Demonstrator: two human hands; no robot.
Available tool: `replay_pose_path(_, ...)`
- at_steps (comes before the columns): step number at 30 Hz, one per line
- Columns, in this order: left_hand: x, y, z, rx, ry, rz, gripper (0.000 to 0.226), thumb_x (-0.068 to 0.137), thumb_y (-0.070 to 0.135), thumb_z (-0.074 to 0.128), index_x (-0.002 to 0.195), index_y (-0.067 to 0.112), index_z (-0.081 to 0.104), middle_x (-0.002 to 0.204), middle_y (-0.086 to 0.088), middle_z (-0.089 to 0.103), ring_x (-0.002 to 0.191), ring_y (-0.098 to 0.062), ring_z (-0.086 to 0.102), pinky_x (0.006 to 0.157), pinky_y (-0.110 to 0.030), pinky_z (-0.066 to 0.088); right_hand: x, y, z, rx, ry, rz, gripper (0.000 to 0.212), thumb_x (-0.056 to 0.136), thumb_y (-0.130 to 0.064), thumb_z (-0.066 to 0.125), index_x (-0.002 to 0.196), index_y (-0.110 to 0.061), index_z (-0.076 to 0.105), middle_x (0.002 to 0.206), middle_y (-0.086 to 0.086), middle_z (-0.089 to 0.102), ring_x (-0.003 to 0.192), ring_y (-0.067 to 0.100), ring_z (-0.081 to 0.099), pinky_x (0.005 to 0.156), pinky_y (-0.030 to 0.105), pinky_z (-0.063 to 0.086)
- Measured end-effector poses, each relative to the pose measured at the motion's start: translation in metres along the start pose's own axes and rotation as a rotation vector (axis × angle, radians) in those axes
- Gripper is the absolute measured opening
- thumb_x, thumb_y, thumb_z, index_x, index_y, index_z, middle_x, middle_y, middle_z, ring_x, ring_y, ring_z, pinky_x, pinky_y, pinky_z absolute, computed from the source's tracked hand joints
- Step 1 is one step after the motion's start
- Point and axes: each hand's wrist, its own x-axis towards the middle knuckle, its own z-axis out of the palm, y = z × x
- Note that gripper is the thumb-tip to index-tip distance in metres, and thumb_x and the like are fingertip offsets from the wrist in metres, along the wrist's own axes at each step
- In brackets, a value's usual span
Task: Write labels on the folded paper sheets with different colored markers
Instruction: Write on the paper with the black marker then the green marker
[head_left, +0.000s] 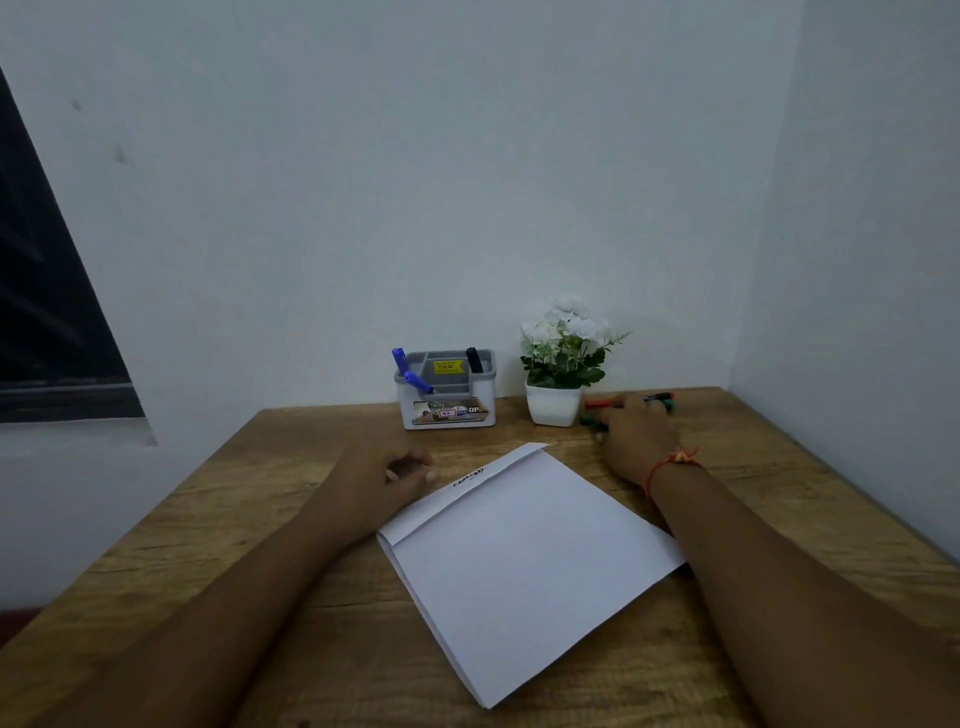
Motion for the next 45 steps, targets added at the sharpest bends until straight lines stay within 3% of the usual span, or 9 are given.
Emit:
replay_pose_path(6,0.0,0.002,0.0,-0.032,-0.011,-0.005,0.012,0.088,0.033,0.067,0.099,0.03,0.072,0.092,0.018,0.069,0.086,0.002,0.061,0.074,-0.014,0.047,-0.001,-0.003,-0.019,-0.033,-0.099,-0.017,0.031,0.101,-0.027,0.055,0.127,-0.017,0.069,0.128,0.01,0.066,0.118,0.026,0.06,0.102,0.036,0.046)
replay_pose_path(11,0.0,0.003,-0.001,-0.054,-0.022,-0.008,0.013,0.088,0.034,0.067,0.099,0.028,0.072,0.093,0.017,0.069,0.087,-0.001,0.062,0.076,-0.019,0.05,0.009,-0.016,-0.047,-0.032,-0.437,0.092,0.047,0.103,-0.022,0.053,0.148,-0.01,0.047,0.151,0.011,0.048,0.128,0.023,0.052,0.112,0.033,0.037)
replay_pose_path(16,-0.002,0.005,-0.001,-0.073,-0.017,-0.002,0.012,0.087,0.033,0.068,0.097,0.028,0.072,0.092,0.016,0.069,0.088,-0.001,0.061,0.077,-0.02,0.05,0.022,-0.02,-0.045,-0.006,-0.495,0.167,0.054,0.098,-0.026,0.061,0.148,-0.008,0.047,0.149,0.013,0.049,0.135,0.028,0.049,0.114,0.037,0.039)
replay_pose_path(18,-0.002,0.006,-0.002,-0.08,-0.017,0.002,0.011,0.088,0.031,0.069,0.097,0.027,0.073,0.092,0.015,0.069,0.087,-0.001,0.061,0.075,-0.018,0.049,0.016,-0.015,-0.041,-0.052,-0.454,0.076,0.045,0.1,-0.025,0.058,0.143,-0.013,0.054,0.145,0.011,0.054,0.132,0.027,0.051,0.112,0.037,0.04)
replay_pose_path(22,-0.002,0.01,-0.002,-0.095,-0.051,0.015,0.012,0.087,0.029,0.07,0.098,0.027,0.074,0.094,0.015,0.068,0.089,0.003,0.06,0.071,-0.009,0.044,-0.005,-0.007,-0.028,-0.122,0.006,-0.213,0.031,0.103,-0.025,0.048,0.129,-0.028,0.065,0.127,0.006,0.066,0.116,0.028,0.056,0.095,0.038,0.048)
replay_pose_path(32,-0.002,0.022,0.0,0.025,-0.331,0.174,0.026,0.089,0.039,0.066,0.114,0.035,0.071,0.117,0.019,0.061,0.104,0.01,0.051,0.079,-0.001,0.038,-0.031,-0.057,-0.038,0.439,0.357,-0.481,0.02,0.102,-0.017,0.051,0.119,-0.02,0.061,0.102,0.005,0.067,0.089,0.022,0.062,0.076,0.038,0.052)
replay_pose_path(36,-0.002,0.017,0.003,-0.003,-0.337,0.185,0.025,0.087,0.039,0.068,0.112,0.035,0.071,0.122,0.016,0.061,0.109,0.004,0.054,0.092,-0.013,0.042,-0.043,-0.075,-0.039,1.028,0.133,-0.337,0.029,0.102,-0.005,0.042,0.099,-0.02,0.067,0.087,0.013,0.067,0.067,0.017,0.065,0.06,0.034,0.054)
replay_pose_path(39,-0.003,0.016,0.003,-0.004,-0.344,0.173,0.027,0.087,0.04,0.067,0.113,0.035,0.07,0.124,0.018,0.06,0.113,0.005,0.053,0.095,-0.013,0.04,-0.052,-0.088,-0.041,1.55,-0.156,-0.137,0.041,0.099,0.007,0.035,0.102,-0.011,0.072,0.099,0.016,0.07,0.081,0.017,0.07,0.073,0.034,0.06)
replay_pose_path(45,-0.003,0.019,0.008,0.052,-0.332,0.153,0.027,0.088,0.037,0.066,0.114,0.032,0.069,0.128,0.017,0.058,0.114,0.003,0.052,0.091,-0.003,0.032,-0.056,-0.101,-0.024,1.575,-0.219,-0.215,0.027,0.097,0.011,0.051,0.11,-0.009,0.064,0.089,0.012,0.07,0.082,0.018,0.072,0.074,0.026,0.062)
